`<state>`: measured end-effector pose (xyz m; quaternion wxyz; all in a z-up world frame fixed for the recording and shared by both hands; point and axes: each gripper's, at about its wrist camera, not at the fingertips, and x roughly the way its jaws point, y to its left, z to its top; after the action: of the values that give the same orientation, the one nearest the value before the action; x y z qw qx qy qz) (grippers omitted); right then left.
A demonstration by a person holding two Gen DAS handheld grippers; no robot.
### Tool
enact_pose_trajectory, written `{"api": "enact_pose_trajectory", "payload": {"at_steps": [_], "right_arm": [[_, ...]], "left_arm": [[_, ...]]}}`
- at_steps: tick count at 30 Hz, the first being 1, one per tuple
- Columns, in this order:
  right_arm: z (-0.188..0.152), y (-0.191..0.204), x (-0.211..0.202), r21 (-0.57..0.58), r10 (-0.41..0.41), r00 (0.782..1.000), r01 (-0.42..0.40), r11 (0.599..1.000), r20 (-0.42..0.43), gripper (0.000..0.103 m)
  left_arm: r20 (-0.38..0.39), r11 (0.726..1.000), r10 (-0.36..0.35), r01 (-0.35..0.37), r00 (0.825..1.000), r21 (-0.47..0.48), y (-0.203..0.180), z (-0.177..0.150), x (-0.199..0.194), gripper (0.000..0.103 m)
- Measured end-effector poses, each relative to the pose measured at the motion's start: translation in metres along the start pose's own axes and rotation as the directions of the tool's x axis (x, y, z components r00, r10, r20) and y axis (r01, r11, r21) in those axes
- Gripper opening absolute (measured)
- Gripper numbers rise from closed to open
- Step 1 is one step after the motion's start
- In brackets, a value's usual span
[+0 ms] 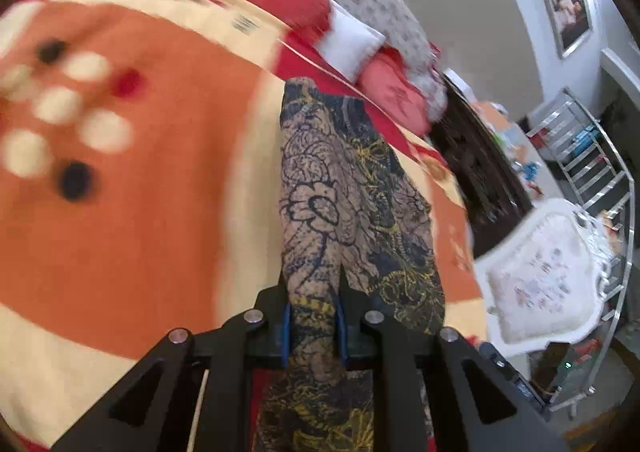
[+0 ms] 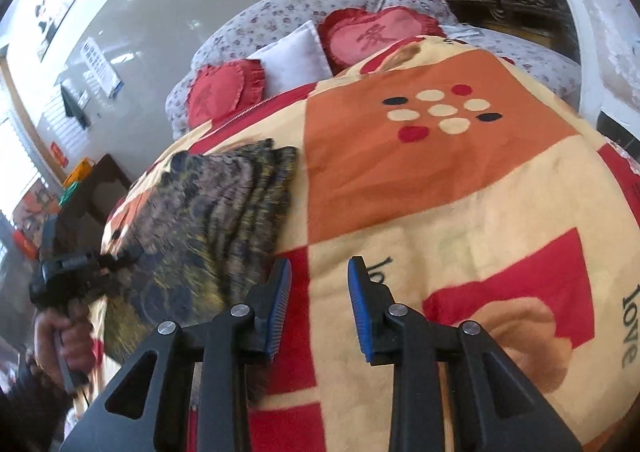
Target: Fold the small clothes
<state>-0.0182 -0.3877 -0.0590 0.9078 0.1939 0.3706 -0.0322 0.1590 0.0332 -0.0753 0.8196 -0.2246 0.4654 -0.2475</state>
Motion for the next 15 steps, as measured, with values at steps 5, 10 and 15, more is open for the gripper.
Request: {"api": "enact_pose_trajectory", "payload": {"at_steps": [5, 10, 15], "right_arm": [[-0.007, 0.015, 0.005, -0.019, 0.02, 1.0, -0.02, 1.0, -0.021, 0.042], [0.003, 0.053, 0.015, -0.061, 0.062, 0.998, -0.063, 0.996, -0.023, 0.042], [0.014, 0.132, 0.029, -0.267, 0.125, 0.991, -0.134, 0.954, -0.05, 0.042]], "left_arm": [[0.002, 0.996, 0.069, -0.069, 0.998, -0.055, 0.058, 0.006, -0.025, 0.018], [-0.034, 0.995, 0.091, -0.092, 0.995, -0.041, 0.069, 0.002, -0.015, 0.025], [0.148, 0.967, 0.253, -0.253, 0.956, -0.016, 0.045, 0.008, -0.05, 0.038]]}}
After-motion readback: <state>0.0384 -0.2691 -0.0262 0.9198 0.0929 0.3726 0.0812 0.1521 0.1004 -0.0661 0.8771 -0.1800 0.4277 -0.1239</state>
